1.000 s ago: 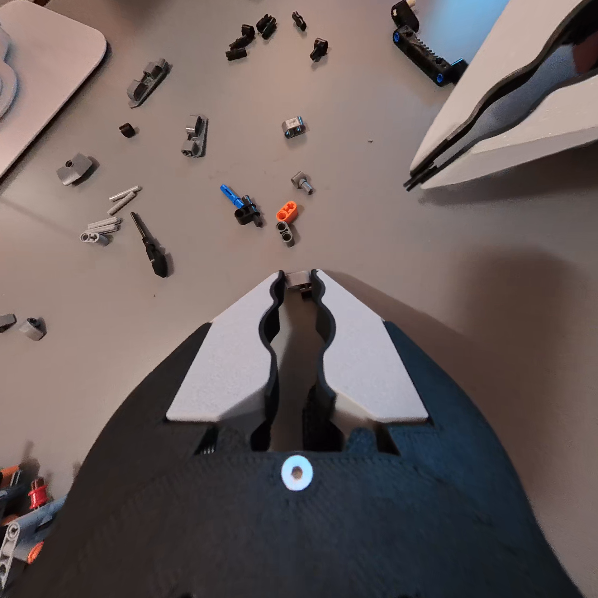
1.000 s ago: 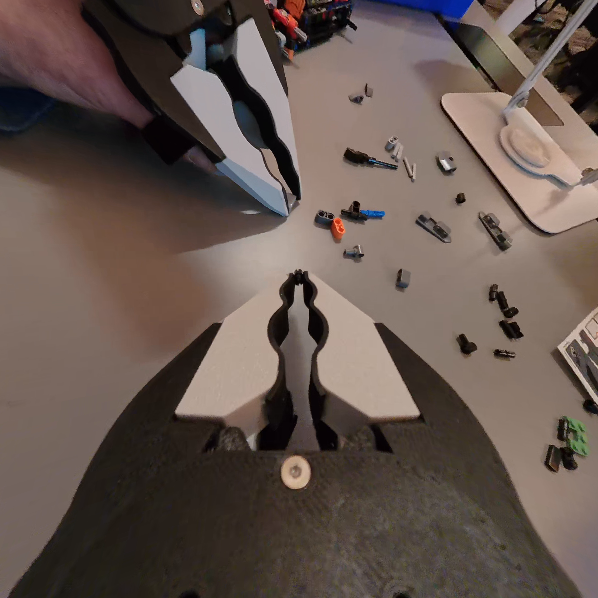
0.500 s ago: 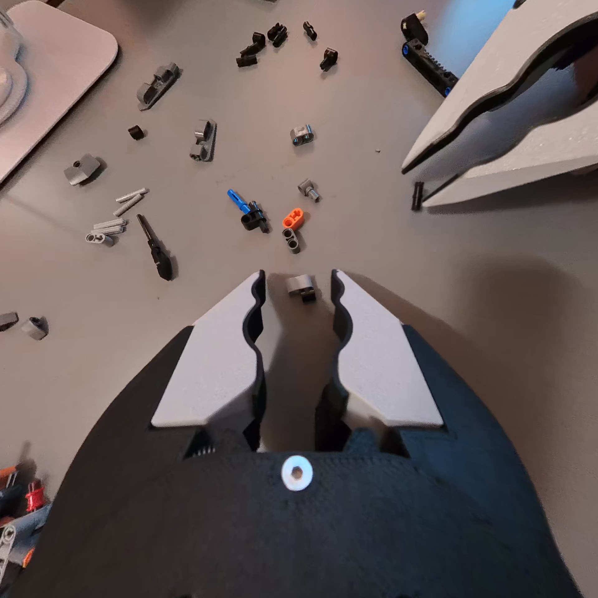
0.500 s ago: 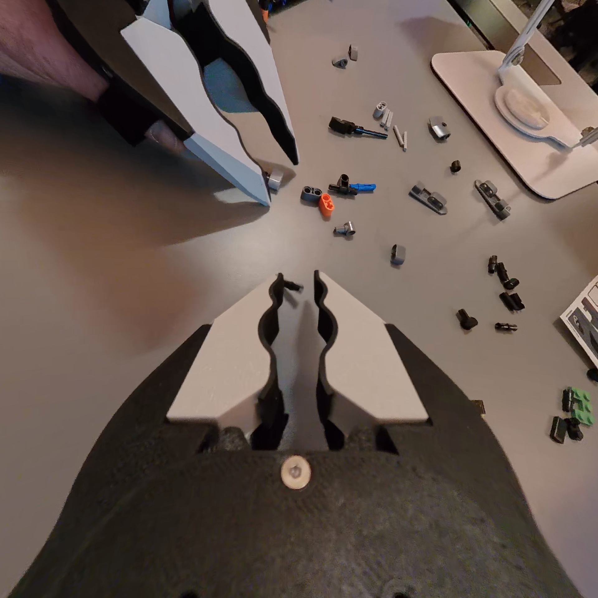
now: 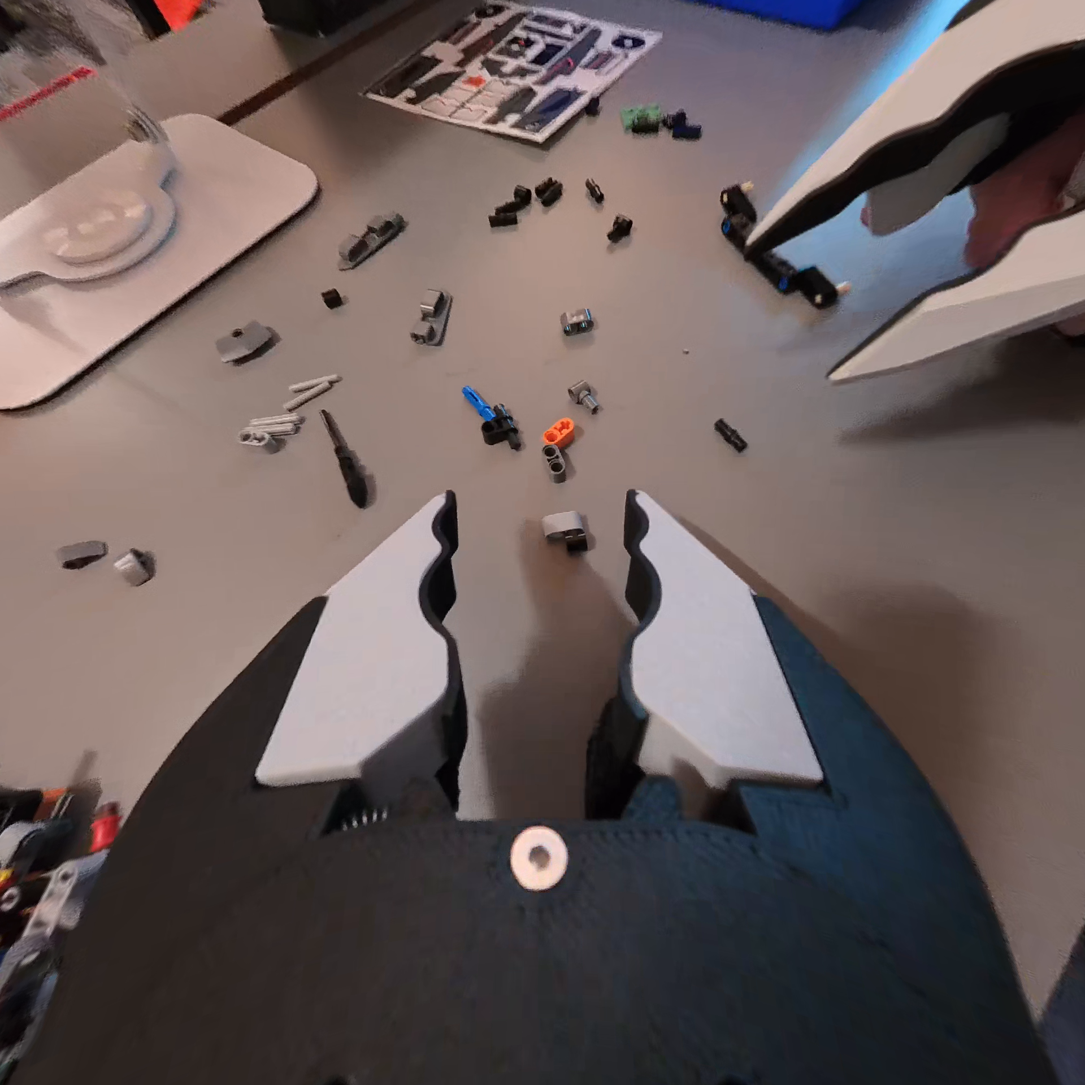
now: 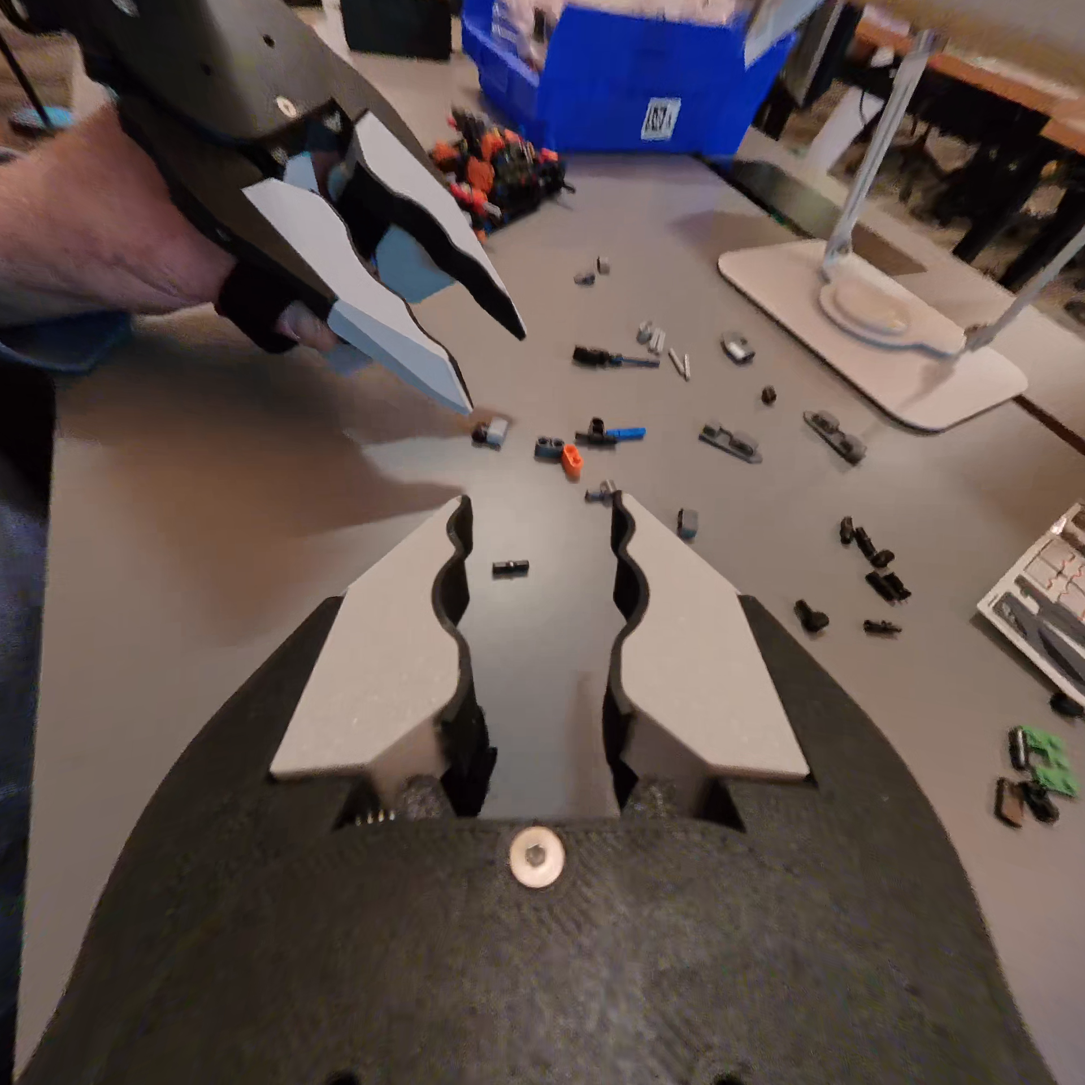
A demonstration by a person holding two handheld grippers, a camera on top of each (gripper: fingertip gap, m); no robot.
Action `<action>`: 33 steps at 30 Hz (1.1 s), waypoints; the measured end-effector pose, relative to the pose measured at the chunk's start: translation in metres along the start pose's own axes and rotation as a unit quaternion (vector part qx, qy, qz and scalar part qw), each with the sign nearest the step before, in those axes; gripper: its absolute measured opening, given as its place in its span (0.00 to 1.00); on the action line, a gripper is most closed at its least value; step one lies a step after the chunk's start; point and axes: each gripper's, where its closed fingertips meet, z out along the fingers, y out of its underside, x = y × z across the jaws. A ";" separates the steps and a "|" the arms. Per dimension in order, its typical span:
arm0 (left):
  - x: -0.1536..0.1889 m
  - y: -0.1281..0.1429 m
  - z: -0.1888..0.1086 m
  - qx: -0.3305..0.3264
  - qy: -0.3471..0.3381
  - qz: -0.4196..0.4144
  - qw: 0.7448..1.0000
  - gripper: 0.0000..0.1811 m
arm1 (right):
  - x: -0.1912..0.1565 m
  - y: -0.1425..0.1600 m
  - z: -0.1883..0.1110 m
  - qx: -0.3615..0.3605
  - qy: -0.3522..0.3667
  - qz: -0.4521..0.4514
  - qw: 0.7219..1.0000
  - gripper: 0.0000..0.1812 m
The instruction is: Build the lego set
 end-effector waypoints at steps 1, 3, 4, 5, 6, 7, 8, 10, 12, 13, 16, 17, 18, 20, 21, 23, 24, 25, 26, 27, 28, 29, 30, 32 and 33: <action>-0.002 -0.003 -0.005 0.010 -0.003 -0.002 1.000 0.31 | -0.002 -0.006 -0.002 0.013 -0.003 -0.003 1.000 0.27; -0.004 -0.008 -0.014 0.027 -0.004 -0.008 1.000 0.31 | -0.007 -0.019 -0.006 0.040 -0.017 0.005 0.999 0.31; -0.005 -0.010 -0.018 0.034 -0.003 -0.012 0.999 0.31 | -0.010 -0.025 -0.007 0.052 -0.031 0.013 0.998 0.32; -0.006 -0.011 -0.022 0.041 -0.003 -0.015 0.999 0.32 | -0.013 -0.032 -0.008 0.065 -0.045 0.021 0.997 0.34; -0.006 -0.011 -0.025 0.045 -0.002 -0.019 0.999 0.32 | -0.016 -0.039 -0.010 0.078 -0.057 0.028 0.995 0.35; -0.006 -0.011 -0.028 0.049 0.003 -0.023 0.999 0.32 | -0.020 -0.044 -0.011 0.083 -0.071 0.033 0.993 0.34; -0.006 -0.012 -0.030 0.054 0.004 -0.027 0.998 0.33 | -0.023 -0.049 -0.010 0.084 -0.084 0.038 0.992 0.37; -0.006 -0.013 -0.035 0.062 0.004 -0.037 0.997 0.33 | -0.030 -0.056 -0.008 0.077 -0.107 0.042 0.990 0.40; -0.006 -0.015 -0.038 0.068 0.006 -0.045 0.997 0.34 | -0.036 -0.055 0.000 0.047 -0.122 0.041 0.991 0.45; -0.006 -0.014 -0.039 0.069 0.006 -0.046 0.997 0.34 | -0.039 -0.053 0.003 0.035 -0.128 0.037 0.991 0.46; -0.008 -0.010 -0.042 0.065 0.004 -0.051 0.997 0.36 | -0.041 -0.038 0.014 -0.007 -0.133 0.035 0.990 0.54; -0.008 -0.008 -0.044 0.064 0.006 -0.053 0.997 0.37 | -0.042 -0.033 0.016 -0.015 -0.134 0.037 0.990 0.54; -0.008 -0.007 -0.045 0.066 0.008 -0.058 0.996 0.37 | -0.042 -0.026 0.018 -0.030 -0.132 0.037 0.990 0.54; -0.008 -0.005 -0.047 0.069 0.012 -0.065 0.995 0.37 | -0.041 -0.011 0.022 -0.063 -0.121 0.033 0.990 0.54; -0.007 -0.004 -0.047 0.067 0.015 -0.067 0.995 0.38 | -0.043 -0.007 0.023 -0.068 -0.122 0.037 0.990 0.53; -0.005 -0.002 -0.046 0.065 0.018 -0.065 0.996 0.38 | -0.046 0.000 0.023 -0.074 -0.131 0.046 0.988 0.55; -0.002 -0.002 -0.045 0.065 0.022 -0.064 0.996 0.38 | -0.046 0.001 0.023 -0.071 -0.127 0.046 0.988 0.55; -0.001 -0.003 -0.045 0.065 0.021 -0.062 0.996 0.38 | -0.045 0.000 0.023 -0.066 -0.124 0.049 0.989 0.54; 0.000 -0.003 -0.045 0.064 0.021 -0.060 0.996 0.38 | -0.045 -0.001 0.021 -0.060 -0.124 0.052 0.989 0.54; 0.001 -0.003 -0.045 0.065 0.021 -0.058 0.996 0.38 | -0.044 -0.002 0.020 -0.053 -0.121 0.052 0.990 0.53; 0.002 -0.004 -0.045 0.067 0.024 -0.058 0.996 0.38 | -0.044 -0.005 0.019 -0.045 -0.121 0.052 0.990 0.54; 0.003 -0.005 -0.044 0.068 0.027 -0.059 0.996 0.38 | -0.044 -0.006 0.017 -0.041 -0.122 0.053 0.990 0.54; 0.004 -0.007 -0.044 0.071 0.031 -0.060 0.995 0.38 | -0.043 -0.006 0.016 -0.042 -0.120 0.050 0.991 0.54; 0.006 -0.009 -0.044 0.076 0.037 -0.062 0.995 0.38 | -0.040 0.000 0.015 -0.058 -0.106 0.033 0.992 0.49; 0.008 -0.010 -0.043 0.075 0.040 -0.061 0.995 0.38 | -0.038 0.006 0.016 -0.073 -0.097 0.028 0.992 0.46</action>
